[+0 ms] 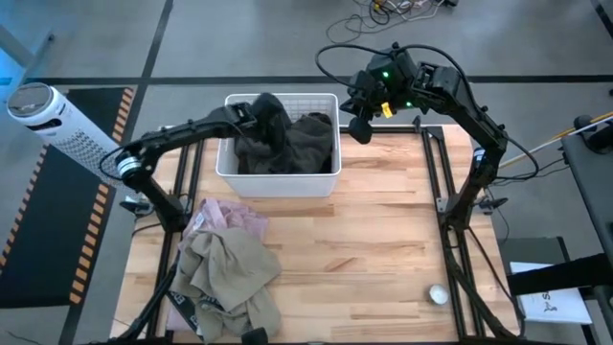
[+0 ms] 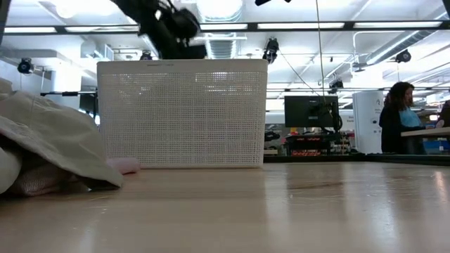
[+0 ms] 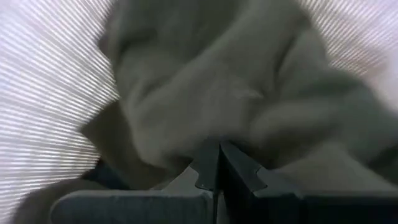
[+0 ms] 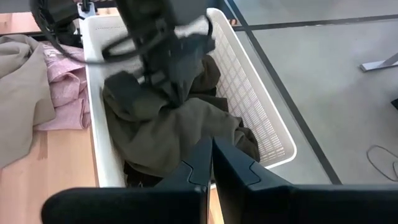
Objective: Sort clothes
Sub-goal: Put the sweater into the bin, then put the brown shorts into the bin
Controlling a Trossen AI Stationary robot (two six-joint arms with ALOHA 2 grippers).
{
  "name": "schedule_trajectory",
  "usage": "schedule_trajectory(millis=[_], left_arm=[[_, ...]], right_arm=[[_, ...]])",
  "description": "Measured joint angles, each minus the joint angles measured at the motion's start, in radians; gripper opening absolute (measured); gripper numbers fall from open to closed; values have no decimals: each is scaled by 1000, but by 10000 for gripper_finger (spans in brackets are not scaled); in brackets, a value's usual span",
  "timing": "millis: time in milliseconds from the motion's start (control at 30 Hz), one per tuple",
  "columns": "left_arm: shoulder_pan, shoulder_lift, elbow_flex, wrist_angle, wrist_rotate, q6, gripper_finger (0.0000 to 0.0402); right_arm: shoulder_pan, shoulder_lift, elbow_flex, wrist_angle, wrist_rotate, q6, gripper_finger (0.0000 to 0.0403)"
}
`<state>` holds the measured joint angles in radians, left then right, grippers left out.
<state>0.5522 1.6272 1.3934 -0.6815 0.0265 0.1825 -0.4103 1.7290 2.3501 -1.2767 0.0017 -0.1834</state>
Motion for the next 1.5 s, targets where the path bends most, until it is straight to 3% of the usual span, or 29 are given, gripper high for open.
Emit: schedule_trajectory(millis=[233, 367, 667, 833, 1133, 1367, 1500], left_arm=[[-1, 88, -121, 156, -18, 0, 0], [2, 128, -154, 202, -94, 22, 0], [24, 220, -169, 235, -141, 35, 0], [24, 202, -112, 152, -136, 45, 0], [11, -55, 60, 11, -141, 74, 0], [-22, -347, 57, -30, -137, 51, 0], [-104, -491, 50, -131, -132, 45, 0]], right_arm=[[0, 0, 0, -6, 0, -12, 0], [0, 0, 0, -7, 0, -14, 0], [0, 0, 0, -8, 0, -16, 0], [0, 0, 0, -6, 2, -18, 0], [4, -5, 0, -6, 28, -47, 0], [52, -20, -5, 48, 24, -76, 0], [103, -22, -69, 90, 22, -81, 0]])
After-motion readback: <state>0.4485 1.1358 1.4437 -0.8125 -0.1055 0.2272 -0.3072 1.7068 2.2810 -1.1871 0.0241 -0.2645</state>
